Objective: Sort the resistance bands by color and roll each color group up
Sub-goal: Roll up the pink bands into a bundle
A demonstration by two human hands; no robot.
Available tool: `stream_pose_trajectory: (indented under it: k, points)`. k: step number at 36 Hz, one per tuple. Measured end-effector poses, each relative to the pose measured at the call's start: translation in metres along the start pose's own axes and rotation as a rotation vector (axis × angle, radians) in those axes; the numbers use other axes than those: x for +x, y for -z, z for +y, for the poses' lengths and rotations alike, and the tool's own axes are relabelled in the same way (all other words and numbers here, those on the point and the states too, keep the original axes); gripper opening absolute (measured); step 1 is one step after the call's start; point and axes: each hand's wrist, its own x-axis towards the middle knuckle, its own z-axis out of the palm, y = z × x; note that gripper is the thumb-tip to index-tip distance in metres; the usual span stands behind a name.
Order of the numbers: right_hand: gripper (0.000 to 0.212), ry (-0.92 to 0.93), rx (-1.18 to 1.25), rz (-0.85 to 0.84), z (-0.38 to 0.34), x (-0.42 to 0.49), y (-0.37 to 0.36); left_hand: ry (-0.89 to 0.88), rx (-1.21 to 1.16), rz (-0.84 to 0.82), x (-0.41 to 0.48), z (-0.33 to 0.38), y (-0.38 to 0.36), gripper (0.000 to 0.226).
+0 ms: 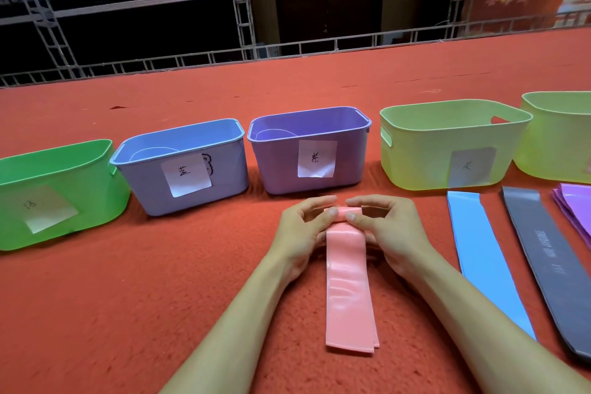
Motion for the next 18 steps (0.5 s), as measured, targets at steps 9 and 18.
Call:
stream_pose_trajectory:
  k: [9, 18]
  points:
    - [0.026, 0.016, 0.009, -0.007, 0.0035, 0.0032, 0.0018, -0.014, 0.056, -0.031, -0.0016, -0.0022, -0.001, 0.021]
    - [0.027, -0.009, 0.067, -0.027, 0.002, 0.0018, 0.0004, -0.055, 0.048, -0.016, -0.0025, -0.0001, -0.0006, 0.02]
